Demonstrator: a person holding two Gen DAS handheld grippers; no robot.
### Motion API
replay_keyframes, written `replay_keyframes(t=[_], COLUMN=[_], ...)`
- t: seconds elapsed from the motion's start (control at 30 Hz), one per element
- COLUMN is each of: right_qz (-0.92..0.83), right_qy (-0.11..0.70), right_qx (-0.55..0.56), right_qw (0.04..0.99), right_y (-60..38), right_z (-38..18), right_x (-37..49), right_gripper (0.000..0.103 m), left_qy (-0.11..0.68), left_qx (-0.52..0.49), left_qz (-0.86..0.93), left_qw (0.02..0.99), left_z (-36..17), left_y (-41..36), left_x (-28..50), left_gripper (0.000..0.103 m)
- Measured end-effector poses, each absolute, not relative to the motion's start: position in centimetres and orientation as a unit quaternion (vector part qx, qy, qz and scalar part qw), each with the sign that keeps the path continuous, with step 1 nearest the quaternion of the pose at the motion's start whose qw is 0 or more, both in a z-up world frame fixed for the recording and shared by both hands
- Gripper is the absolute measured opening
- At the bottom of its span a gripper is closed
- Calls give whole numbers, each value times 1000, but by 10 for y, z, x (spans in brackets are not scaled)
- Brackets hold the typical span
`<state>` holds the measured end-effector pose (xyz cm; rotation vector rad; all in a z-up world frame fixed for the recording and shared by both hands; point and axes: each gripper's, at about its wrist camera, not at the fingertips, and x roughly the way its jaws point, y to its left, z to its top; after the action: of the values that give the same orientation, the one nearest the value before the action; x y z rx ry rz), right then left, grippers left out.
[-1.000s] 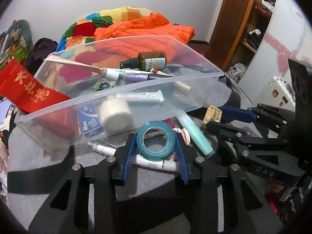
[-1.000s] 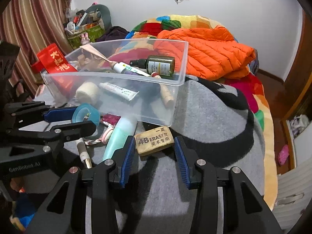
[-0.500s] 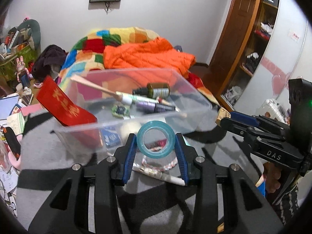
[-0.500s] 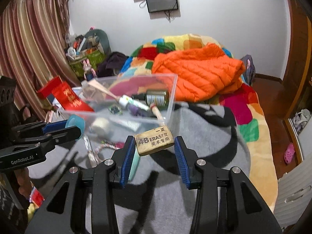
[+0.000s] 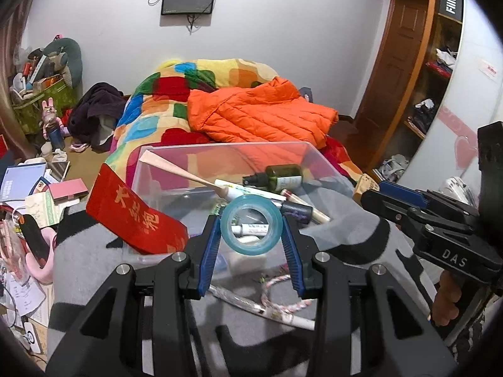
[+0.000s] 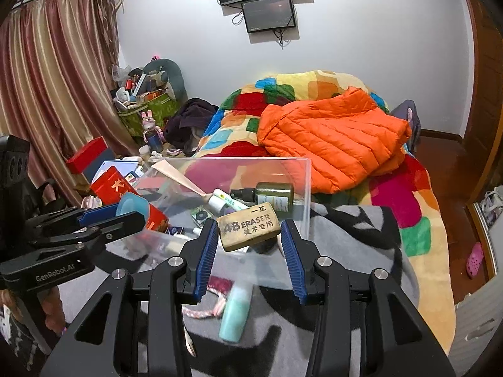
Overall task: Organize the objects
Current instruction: 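Carry the tape roll and beige eraser over the bin and release both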
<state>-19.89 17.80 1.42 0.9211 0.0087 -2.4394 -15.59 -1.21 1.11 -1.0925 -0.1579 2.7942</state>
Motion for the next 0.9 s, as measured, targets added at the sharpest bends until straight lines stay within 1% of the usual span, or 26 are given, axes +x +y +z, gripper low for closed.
replay_keyframes(t=[0.37, 0.7, 0.8, 0.9], right_qz=[-889, -885, -887, -892], right_qy=[33, 43, 47, 51], right_qx=[379, 386, 381, 370], right_qw=[253, 258, 257, 254], right_y=[149, 142, 142, 144], right_z=[-13, -19, -16, -10], right_x=[-230, -231, -229, -222], right_gripper=[38, 39, 40, 43], left_qy=[-62, -51, -42, -45], left_qx=[-393, -400, -392, -383], left_qz=[916, 914, 918, 921], left_qw=[50, 54, 55, 60], left_z=[-14, -20, -14, -6], left_y=[-19, -9, -6, -5], left_x=[-196, -198, -191, -183], left_gripper=[39, 39, 42, 50])
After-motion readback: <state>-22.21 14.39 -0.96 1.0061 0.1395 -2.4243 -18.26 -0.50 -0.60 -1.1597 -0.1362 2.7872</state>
